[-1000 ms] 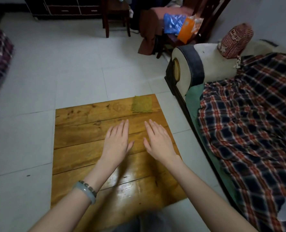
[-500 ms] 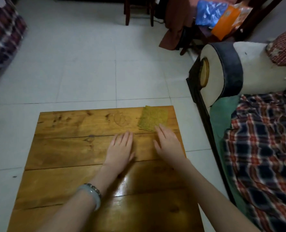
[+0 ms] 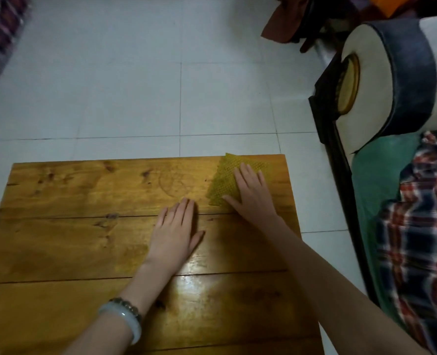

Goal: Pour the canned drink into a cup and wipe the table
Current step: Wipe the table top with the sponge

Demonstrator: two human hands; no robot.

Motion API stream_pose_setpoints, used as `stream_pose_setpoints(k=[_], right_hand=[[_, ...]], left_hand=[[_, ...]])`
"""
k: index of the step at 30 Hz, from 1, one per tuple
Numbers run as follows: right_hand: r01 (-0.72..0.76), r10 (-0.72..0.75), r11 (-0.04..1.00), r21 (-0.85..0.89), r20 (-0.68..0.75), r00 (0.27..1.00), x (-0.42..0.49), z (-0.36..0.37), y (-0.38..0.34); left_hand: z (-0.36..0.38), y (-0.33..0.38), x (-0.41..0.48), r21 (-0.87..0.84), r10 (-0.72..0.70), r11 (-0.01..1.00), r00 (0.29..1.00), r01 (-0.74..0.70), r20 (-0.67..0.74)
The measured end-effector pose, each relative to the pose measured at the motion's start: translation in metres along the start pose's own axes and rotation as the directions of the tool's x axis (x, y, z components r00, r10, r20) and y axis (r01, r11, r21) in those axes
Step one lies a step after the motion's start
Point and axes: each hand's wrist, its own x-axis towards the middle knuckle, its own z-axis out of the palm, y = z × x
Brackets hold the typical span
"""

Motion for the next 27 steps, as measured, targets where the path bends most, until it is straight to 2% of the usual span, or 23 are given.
stream_pose_setpoints(k=[8, 18, 23, 27], right_hand=[[-0.060, 0.069, 0.992, -0.109, 0.082, 0.994, 0.017, 0.028, 0.001], [-0.100, 0.099, 0.993, -0.064, -0.017, 0.995, 0.017, 0.027, -0.003], [-0.097, 0.084, 0.979, 0.180, 0.082, 0.993, 0.016, 0.008, -0.007], [-0.133, 0.017, 0.905, 0.404, 0.278, 0.960, -0.013, -0.016, -0.034]], left_hand=[[0.008, -0.008, -0.008, -0.046, -0.024, 0.999, 1.000, 0.023, -0.011], [0.015, -0.008, -0.029, -0.056, -0.016, 0.998, 0.999, 0.019, 0.047], [0.007, -0.006, -0.042, -0.082, -0.008, 0.997, 0.999, 0.012, 0.048], [-0.003, -0.002, -0.054, -0.080, 0.005, 0.997, 1.000, -0.003, 0.028]])
